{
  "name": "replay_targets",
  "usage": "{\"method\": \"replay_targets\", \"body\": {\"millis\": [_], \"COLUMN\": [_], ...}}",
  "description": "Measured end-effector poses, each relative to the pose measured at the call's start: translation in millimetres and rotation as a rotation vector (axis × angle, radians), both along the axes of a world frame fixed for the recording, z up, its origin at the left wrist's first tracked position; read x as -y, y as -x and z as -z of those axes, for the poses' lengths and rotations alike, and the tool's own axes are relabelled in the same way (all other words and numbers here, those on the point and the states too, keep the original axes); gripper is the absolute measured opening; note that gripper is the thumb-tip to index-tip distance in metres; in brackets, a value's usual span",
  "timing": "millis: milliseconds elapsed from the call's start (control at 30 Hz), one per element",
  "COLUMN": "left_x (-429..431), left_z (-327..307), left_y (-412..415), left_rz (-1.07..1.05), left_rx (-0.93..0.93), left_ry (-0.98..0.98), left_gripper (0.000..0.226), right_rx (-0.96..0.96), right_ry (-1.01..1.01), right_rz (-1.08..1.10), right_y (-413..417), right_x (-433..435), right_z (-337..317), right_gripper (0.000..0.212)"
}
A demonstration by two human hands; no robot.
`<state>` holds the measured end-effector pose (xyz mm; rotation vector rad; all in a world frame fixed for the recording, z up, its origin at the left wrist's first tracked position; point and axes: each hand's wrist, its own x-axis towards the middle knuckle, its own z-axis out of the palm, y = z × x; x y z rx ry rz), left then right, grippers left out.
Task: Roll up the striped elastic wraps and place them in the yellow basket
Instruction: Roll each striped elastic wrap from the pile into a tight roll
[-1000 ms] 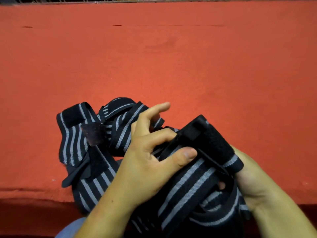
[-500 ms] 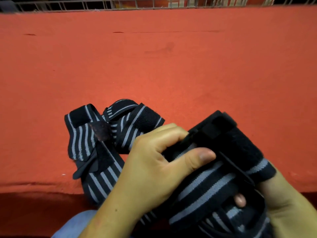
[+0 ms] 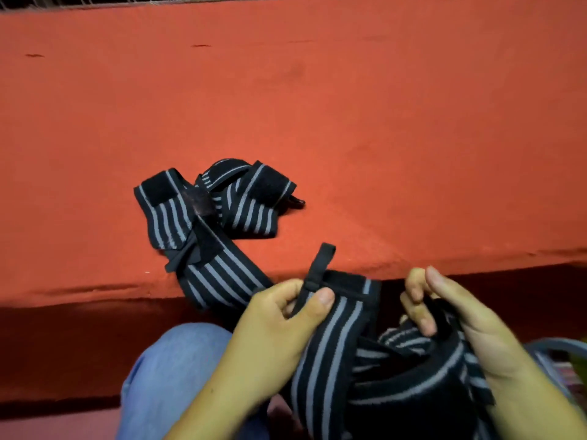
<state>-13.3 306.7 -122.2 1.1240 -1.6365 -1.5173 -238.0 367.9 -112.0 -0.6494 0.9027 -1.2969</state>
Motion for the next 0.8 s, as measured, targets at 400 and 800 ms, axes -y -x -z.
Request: {"method": "replay_targets", "body": {"millis": [400, 800], "left_x": [-7.2, -4.5], "left_z": [37.1, 37.4], "left_y": [9.7, 4.5], "left_rz": [0.082, -0.075], "left_rx": [0.255, 0.463], "left_ry": [-0.15, -0.067], "left_gripper": [0.027, 0.039], "right_rx": [-0.042, 0.284], "right_ry": [-0.154, 0.119], "right_rz": [0.126, -0.024], "right_y": [-23.9, -8.2], "right_x": [-0.7, -1.4], "right_z": [7.2, 7.7], "right_gripper": [0.022, 0.045]}}
